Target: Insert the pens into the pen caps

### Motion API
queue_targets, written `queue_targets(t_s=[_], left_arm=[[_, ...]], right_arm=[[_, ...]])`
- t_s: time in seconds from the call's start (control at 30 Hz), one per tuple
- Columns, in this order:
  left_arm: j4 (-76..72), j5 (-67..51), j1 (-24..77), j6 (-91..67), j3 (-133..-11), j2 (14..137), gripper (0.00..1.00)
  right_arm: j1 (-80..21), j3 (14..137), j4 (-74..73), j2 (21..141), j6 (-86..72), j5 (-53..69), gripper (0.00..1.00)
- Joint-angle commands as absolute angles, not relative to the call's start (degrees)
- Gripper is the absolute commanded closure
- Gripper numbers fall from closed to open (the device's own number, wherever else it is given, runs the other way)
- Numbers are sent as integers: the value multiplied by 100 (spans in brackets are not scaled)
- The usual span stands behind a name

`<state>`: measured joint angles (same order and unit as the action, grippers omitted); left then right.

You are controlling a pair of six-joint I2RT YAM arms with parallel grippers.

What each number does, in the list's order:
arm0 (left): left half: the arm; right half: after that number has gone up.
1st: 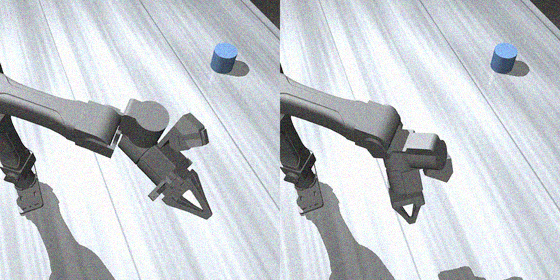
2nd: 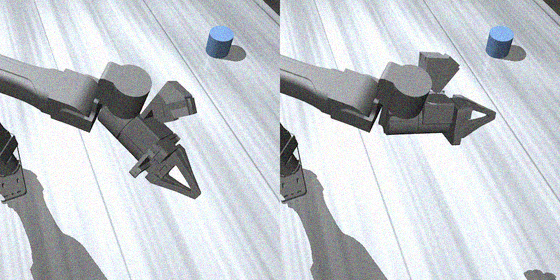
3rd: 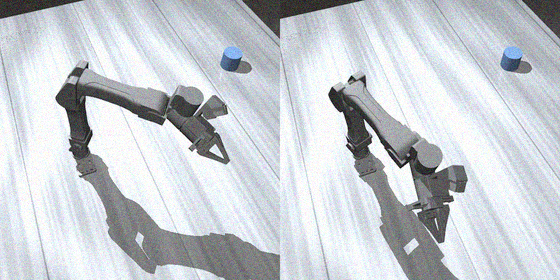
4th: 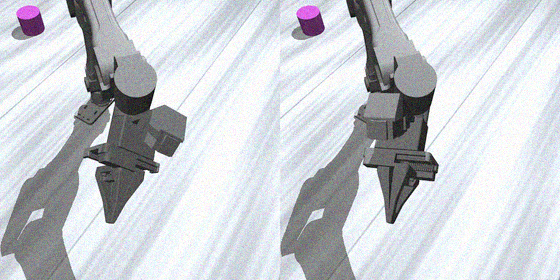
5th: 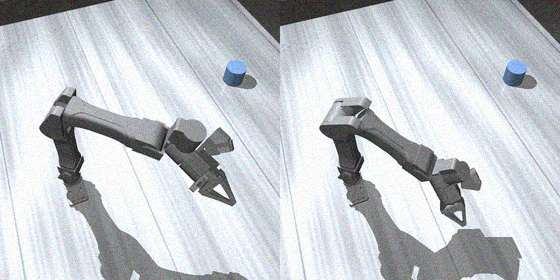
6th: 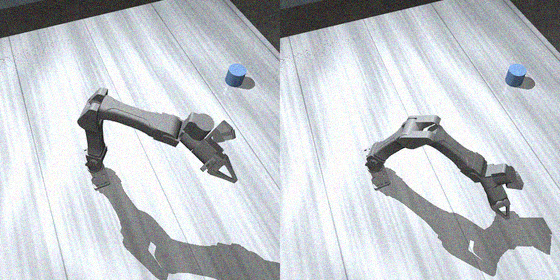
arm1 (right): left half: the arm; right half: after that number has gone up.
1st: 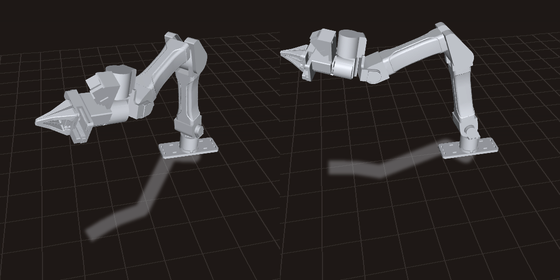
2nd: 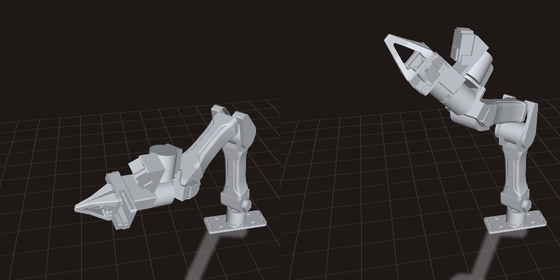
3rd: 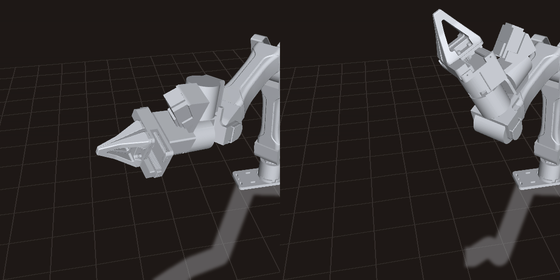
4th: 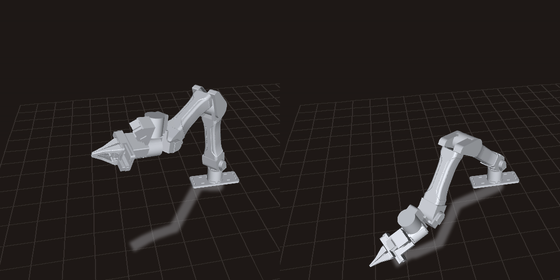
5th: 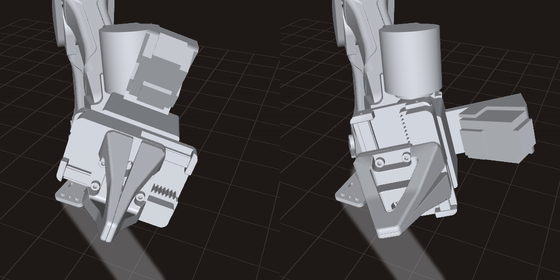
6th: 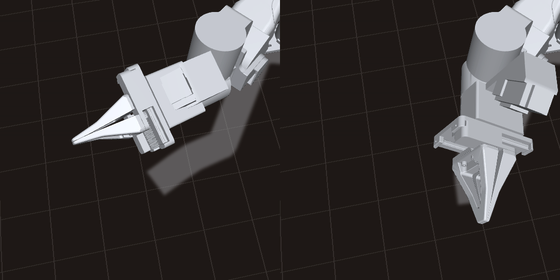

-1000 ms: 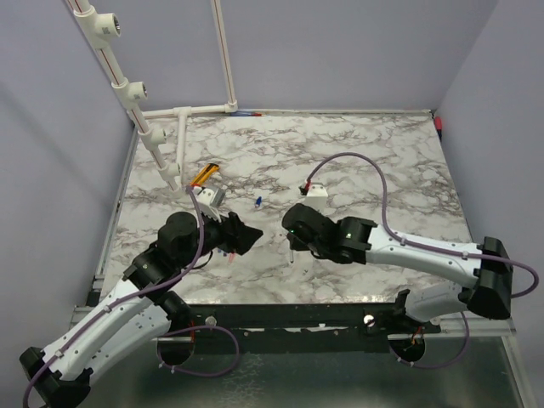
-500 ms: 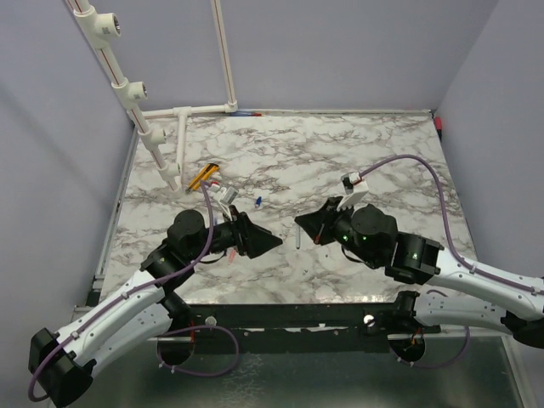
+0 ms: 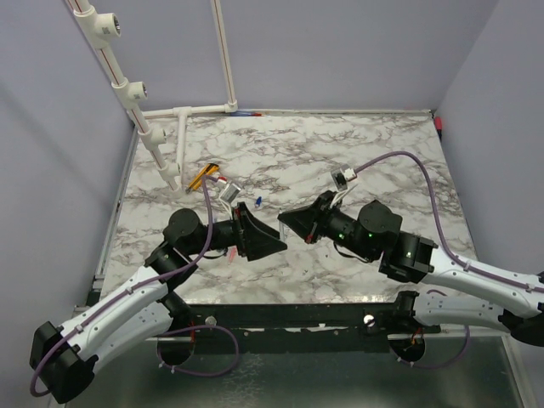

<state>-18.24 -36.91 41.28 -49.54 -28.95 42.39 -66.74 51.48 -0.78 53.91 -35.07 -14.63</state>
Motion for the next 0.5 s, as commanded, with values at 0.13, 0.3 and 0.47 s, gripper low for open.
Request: queue_targets(t_s=[0.13, 0.3, 0.47], left_arm=[[-2140, -4104, 4126, -5049, -3211, 4131, 36], [-2138, -4016, 4128, -5086, -3278, 4057, 41], [-2182, -3754, 4129, -5203, -3278, 3944, 48]], right_arm=[[-6666, 5231, 750, 5626, -3354, -683, 99], [-6671, 5187, 933, 5666, -3306, -530, 99], [-6675, 5049, 1159, 5619, -3313, -330, 99]])
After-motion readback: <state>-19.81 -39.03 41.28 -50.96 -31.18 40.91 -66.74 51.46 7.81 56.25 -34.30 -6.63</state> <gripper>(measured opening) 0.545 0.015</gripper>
